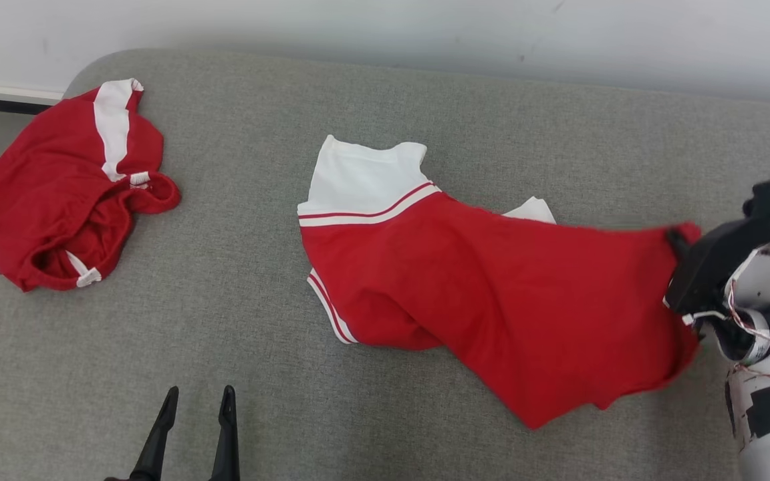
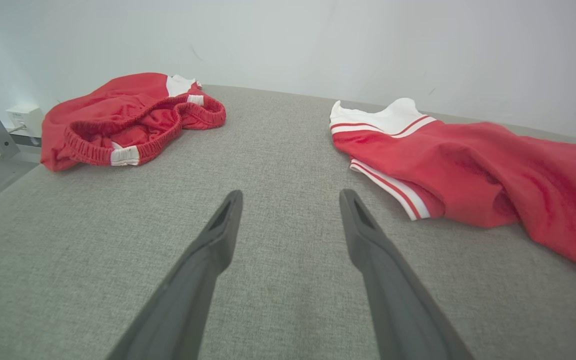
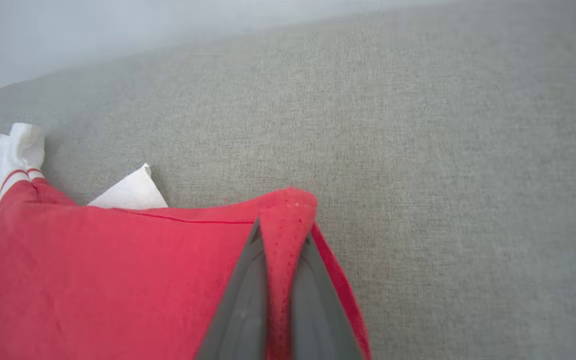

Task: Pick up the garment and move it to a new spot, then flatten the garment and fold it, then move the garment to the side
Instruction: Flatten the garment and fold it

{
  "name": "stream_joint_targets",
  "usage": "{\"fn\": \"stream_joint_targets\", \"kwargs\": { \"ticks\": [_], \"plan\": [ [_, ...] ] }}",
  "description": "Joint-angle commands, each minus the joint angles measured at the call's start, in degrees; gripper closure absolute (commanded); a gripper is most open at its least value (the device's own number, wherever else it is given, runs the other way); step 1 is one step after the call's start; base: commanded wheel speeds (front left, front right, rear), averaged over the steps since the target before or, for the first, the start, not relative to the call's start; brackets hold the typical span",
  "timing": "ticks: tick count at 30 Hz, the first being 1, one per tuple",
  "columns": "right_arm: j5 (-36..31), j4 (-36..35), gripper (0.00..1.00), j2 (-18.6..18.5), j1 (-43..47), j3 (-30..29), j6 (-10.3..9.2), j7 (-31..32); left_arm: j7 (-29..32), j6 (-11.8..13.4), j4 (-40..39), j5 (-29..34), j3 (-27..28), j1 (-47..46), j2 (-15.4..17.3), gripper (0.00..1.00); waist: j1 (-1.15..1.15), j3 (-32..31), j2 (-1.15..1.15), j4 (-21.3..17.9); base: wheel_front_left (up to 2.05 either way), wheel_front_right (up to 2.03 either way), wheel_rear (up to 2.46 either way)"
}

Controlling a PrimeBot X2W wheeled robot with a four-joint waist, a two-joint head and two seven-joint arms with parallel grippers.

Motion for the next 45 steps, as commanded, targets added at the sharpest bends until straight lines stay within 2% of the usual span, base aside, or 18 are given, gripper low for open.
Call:
{"fn": "stream_joint_targets", "kwargs": {
  "ticks": [1,6,8,12,14,25,26,27,29,30,37,45],
  "plan": [
    [-1.1,-0.9,1.0,-1.0,-1.2,1.1,0.05,-3.0,-0.2,0.0,0.1,-0.3,0.1,-0.6,-0.1,0.0,0.0,0.2,-0.01,0.1,0.0,0.0,0.0],
    [-6.1,-2.2,1.0,-4.2,-3.1,3.8,0.05,-12.7,-0.2,0.2,0.4,-0.8,-0.1,-0.8,-0.1,0.0,0.0,-0.2,-0.01,0.5,0.0,0.0,0.0],
    [-7.1,-1.9,1.0,-4.7,-3.4,3.8,0.05,-14.1,-0.2,0.3,0.5,-0.8,-0.2,-0.7,-0.1,0.0,0.0,-0.3,-0.01,0.5,0.0,0.0,0.0],
    [-12.4,-0.4,1.0,-6.0,-5.7,0.6,0.04,-19.9,-0.2,0.5,0.4,-1.2,-0.6,-0.8,-0.1,0.0,0.0,-0.1,-0.01,1.3,0.0,0.0,0.0],
    [-15.4,0.8,1.0,-5.4,-6.3,-1.8,0.05,-22.3,-0.2,0.5,0.3,-1.2,-1.0,-0.9,-0.1,0.0,0.0,0.2,-0.01,1.9,0.0,0.0,0.0],
    [-24.6,13.8,1.0,-3.5,-4.9,-13.3,0.05,-19.1,-0.2,0.8,0.5,-1.8,-1.6,-0.8,-0.1,0.0,0.0,2.1,-0.01,4.9,0.0,0.0,0.0],
    [-25.0,14.5,0.96,-3.5,-4.7,-14.0,0.04,-19.1,-0.2,0.8,0.6,-1.9,-1.6,-0.9,-0.1,0.0,0.0,2.2,-0.01,4.9,0.0,0.0,0.0],
    [-25.3,15.2,0.84,-3.3,-4.6,-14.6,0.04,-19.1,-0.2,0.9,0.6,-2.0,-1.5,-1.0,-0.1,0.0,0.0,2.2,-0.01,4.9,0.0,0.0,0.0],
    [-25.9,16.5,0.51,-2.9,-4.1,-15.2,0.04,-18.6,-0.2,1.1,0.6,-1.9,-1.4,-1.0,-0.1,0.0,0.0,2.1,-0.01,4.7,0.0,0.0,0.0],
    [-25.9,16.9,0.0,-2.6,-4.1,-15.3,0.04,-18.7,-0.2,1.1,0.7,-2.0,-1.3,-1.0,-0.1,0.0,0.0,2.0,-0.01,4.5,0.0,0.0,0.0],
    [-23.4,16.0,0.0,-1.5,-0.7,-15.7,0.04,-21.3,-0.2,1.2,0.7,-1.8,-1.0,0.2,-0.1,0.0,0.0,-0.7,-0.01,2.5,0.0,0.0,0.0],
    [-18.7,7.0,0.0,0.3,7.0,-11.9,0.04,-26.8,-0.2,1.5,0.3,-1.1,0.9,2.3,-0.1,0.0,0.0,-6.1,-0.01,-1.1,0.0,0.0,0.0]
  ]
}}
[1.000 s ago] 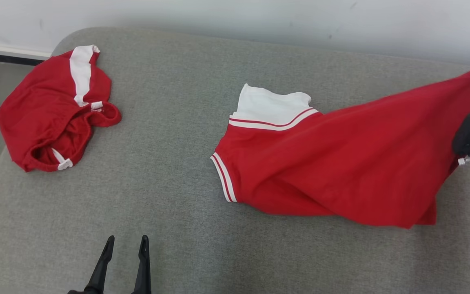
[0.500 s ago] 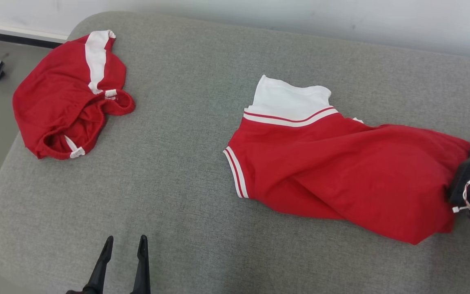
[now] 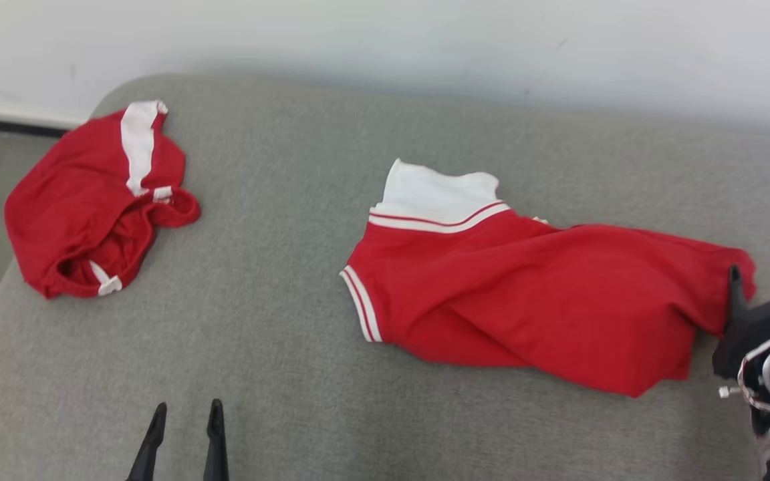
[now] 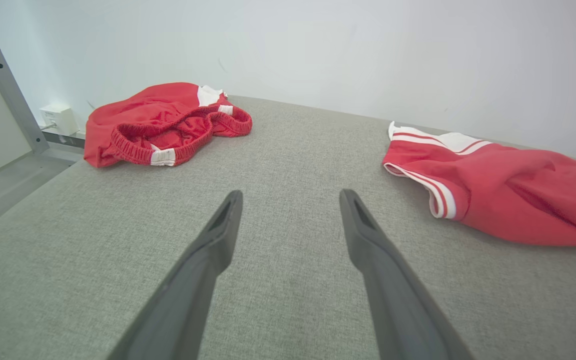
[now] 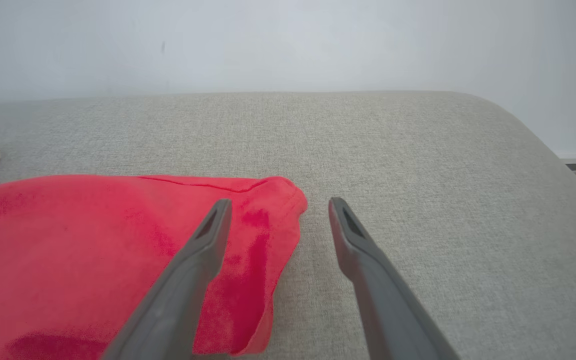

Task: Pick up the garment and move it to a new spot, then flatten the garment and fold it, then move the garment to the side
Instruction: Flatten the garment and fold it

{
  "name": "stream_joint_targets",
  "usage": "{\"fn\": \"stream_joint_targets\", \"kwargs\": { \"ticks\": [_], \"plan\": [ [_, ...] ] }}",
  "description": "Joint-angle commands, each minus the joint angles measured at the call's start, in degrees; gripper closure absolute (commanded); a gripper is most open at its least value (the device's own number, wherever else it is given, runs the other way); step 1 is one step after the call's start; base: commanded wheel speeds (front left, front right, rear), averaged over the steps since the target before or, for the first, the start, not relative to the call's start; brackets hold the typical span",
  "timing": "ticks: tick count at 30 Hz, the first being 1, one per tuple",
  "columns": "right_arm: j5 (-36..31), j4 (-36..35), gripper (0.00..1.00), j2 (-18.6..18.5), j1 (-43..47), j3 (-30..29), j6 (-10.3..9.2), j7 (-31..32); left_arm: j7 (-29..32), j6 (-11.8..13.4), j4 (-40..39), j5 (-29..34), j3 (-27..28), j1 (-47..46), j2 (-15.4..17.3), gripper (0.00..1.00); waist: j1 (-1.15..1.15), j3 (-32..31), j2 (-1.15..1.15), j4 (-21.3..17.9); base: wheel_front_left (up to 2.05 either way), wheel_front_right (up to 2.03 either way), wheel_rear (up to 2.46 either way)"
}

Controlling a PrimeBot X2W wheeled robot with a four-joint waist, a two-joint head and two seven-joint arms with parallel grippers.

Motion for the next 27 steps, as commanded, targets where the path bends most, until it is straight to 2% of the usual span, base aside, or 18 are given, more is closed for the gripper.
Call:
{"fn": "stream_joint_targets", "kwargs": {
  "ticks": [1,9,17,21,27],
  "plan": [
    [1.5,-2.7,0.0,0.4,3.2,1.0,0.04,-1.3,-0.2,0.2,-0.1,0.6,0.6,1.3,-0.1,0.0,0.0,-3.5,0.0,-2.8,0.0,0.0,0.0],
    [6.3,-14.5,0.0,2.2,14.0,6.6,0.04,-3.9,-0.2,0.4,0.3,0.4,2.7,3.2,-0.1,0.0,0.0,-7.9,0.0,-6.3,0.0,0.0,0.0],
    [10.8,-27.4,0.0,3.1,25.3,17.0,0.04,-8.1,-0.2,0.2,1.3,0.7,5.6,3.6,-0.1,0.0,0.0,-10.1,0.0,-10.4,0.0,0.0,0.0],
    [12.2,-30.1,0.0,3.5,28.8,19.6,0.05,-11.5,-0.2,0.0,2.2,1.0,7.1,2.9,-0.1,0.0,0.0,-10.8,0.0,-11.8,0.0,0.0,0.0],
    [12.1,-30.4,0.0,3.7,31.8,22.1,0.05,-15.2,-0.2,-0.5,3.9,2.2,9.1,3.2,0.0,0.0,0.0,-11.9,0.0,-13.6,0.0,0.0,0.0]
  ]
}}
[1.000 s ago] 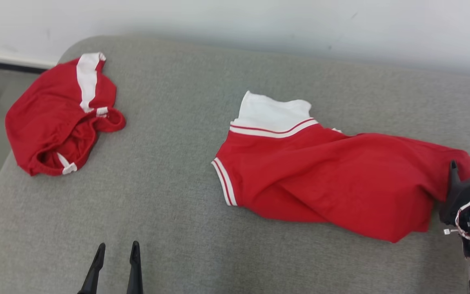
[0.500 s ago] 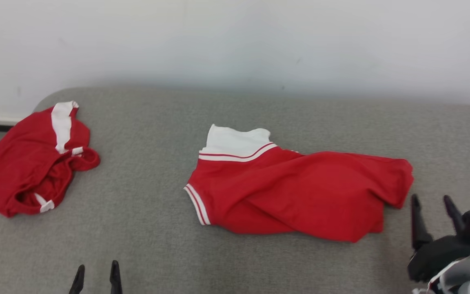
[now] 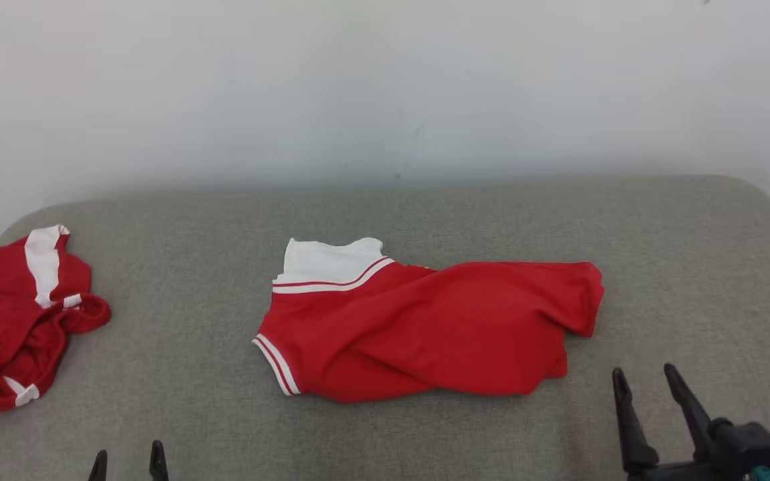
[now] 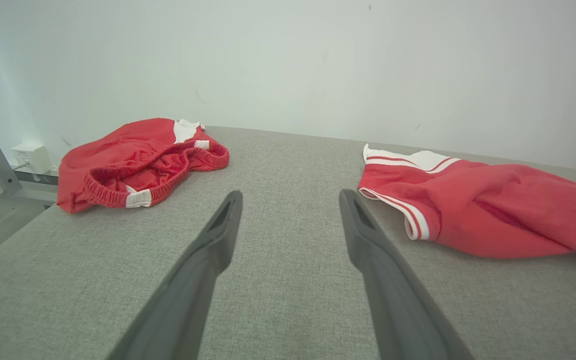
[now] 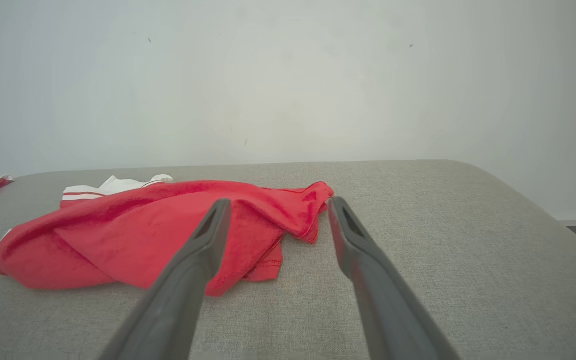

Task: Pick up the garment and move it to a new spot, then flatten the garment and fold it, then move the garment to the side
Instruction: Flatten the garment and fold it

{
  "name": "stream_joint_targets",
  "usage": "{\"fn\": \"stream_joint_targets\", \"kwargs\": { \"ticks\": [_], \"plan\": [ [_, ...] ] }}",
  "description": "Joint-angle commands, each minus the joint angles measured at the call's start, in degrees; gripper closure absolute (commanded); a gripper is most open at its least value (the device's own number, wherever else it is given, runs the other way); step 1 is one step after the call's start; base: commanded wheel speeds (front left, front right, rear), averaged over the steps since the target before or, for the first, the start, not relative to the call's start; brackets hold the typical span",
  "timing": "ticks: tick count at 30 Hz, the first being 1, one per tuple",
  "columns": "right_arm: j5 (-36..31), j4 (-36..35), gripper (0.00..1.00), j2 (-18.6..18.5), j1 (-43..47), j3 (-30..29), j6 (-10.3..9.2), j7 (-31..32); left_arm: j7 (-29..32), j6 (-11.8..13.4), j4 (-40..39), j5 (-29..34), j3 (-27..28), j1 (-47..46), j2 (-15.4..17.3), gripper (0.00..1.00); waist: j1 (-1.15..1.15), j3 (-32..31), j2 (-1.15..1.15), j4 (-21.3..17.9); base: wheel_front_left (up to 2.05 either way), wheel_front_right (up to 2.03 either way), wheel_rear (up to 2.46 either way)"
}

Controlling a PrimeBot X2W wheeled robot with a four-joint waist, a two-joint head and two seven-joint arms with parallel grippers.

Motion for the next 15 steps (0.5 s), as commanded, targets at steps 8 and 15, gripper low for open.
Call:
{"fn": "stream_joint_targets", "kwargs": {
  "ticks": [8,15],
  "plan": [
    [0.0,1.9,0.0,0.4,3.1,1.9,0.03,-2.8,-0.2,-0.7,1.4,0.9,1.3,1.2,0.0,0.0,0.01,-2.1,0.0,-1.5,0.0,0.0,0.0],
    [-0.1,3.1,0.0,1.2,3.6,0.9,0.04,-2.8,-0.2,-1.3,1.9,0.8,1.4,0.9,-0.1,0.0,0.01,-2.5,0.0,-1.8,0.0,0.0,0.0]
  ]
}}
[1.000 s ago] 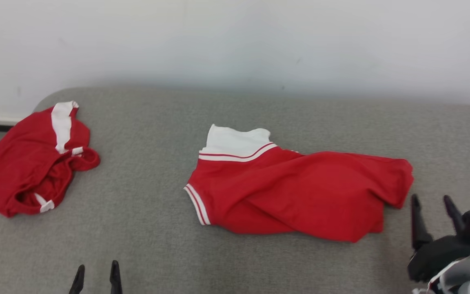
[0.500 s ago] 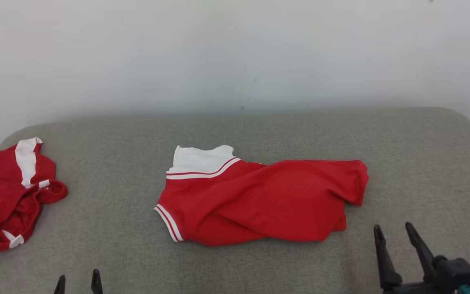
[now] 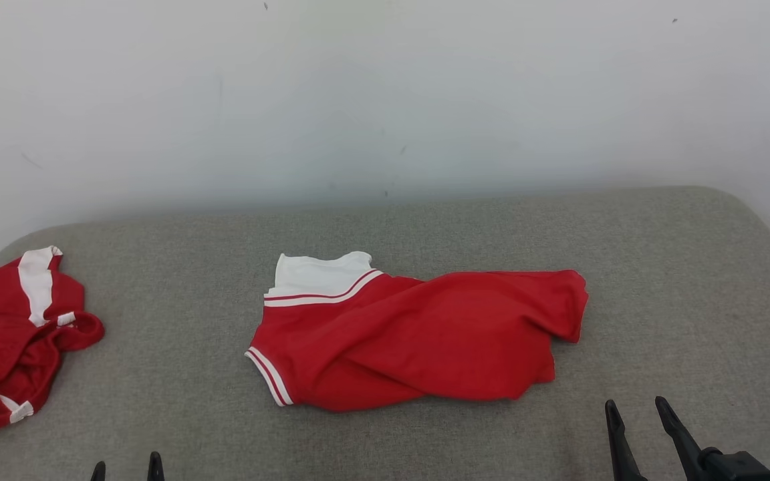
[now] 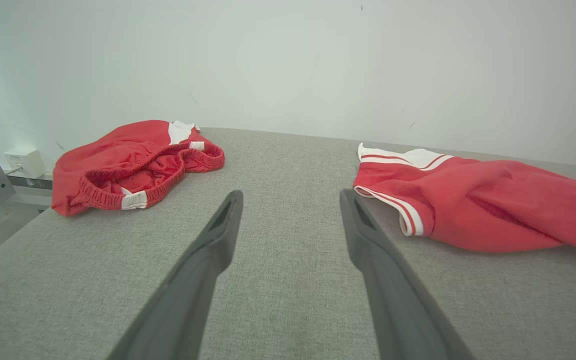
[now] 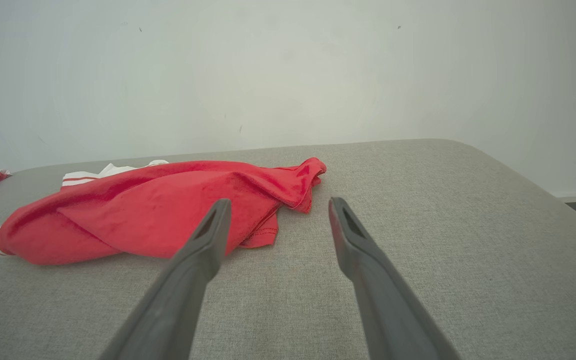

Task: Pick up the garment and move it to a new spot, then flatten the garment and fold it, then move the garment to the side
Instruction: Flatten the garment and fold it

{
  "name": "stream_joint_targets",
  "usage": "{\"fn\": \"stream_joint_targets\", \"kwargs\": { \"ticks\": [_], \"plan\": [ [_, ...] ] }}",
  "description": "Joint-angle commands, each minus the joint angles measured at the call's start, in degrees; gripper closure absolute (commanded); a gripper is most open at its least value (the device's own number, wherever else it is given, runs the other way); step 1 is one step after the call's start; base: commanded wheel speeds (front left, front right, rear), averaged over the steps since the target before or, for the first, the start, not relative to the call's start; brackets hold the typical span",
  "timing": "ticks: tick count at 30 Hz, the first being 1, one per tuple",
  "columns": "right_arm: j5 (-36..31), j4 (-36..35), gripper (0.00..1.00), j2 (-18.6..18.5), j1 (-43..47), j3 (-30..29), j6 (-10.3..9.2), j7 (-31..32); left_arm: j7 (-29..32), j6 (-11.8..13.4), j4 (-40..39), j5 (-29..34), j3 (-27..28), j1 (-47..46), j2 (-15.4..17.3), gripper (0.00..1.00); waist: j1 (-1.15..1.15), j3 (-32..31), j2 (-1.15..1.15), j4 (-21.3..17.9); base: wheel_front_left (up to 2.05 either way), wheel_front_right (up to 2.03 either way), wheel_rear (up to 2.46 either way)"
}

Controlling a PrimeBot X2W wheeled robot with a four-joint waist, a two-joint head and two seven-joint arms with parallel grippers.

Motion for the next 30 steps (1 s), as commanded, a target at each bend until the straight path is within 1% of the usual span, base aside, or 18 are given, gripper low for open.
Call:
{"fn": "stream_joint_targets", "kwargs": {
  "ticks": [1,9,24,27,30],
  "plan": [
    [0.0,0.1,0.0,0.0,0.1,-0.1,0.04,0.0,-0.2,-0.3,0.2,-0.1,-0.1,0.3,-0.1,0.0,0.01,0.0,0.0,-0.1,0.0,0.0,0.0],
    [0.4,0.0,0.0,-0.2,-0.4,-0.3,0.04,1.4,-0.2,-0.4,0.5,-0.2,-0.6,-0.1,-0.1,0.0,0.01,0.0,0.0,-0.3,0.0,0.0,0.0],
    [1.3,0.0,0.0,0.5,-1.8,0.0,0.05,2.9,-0.2,-0.8,2.0,-0.4,-1.0,-1.4,-0.1,0.0,0.01,1.1,0.0,-0.7,0.0,0.0,0.0],
    [2.0,0.5,0.0,0.7,-2.8,0.3,0.05,4.5,-0.2,-0.8,3.3,-0.7,-1.1,-2.5,-0.1,0.0,0.01,1.8,0.0,-1.0,0.0,0.0,0.0],
    [3.1,1.1,0.0,0.4,-4.9,0.7,0.04,7.5,-0.2,-0.9,5.6,-0.9,-1.8,-5.4,0.3,0.0,0.01,2.9,0.0,-1.4,0.0,0.0,0.0]
  ]
}}
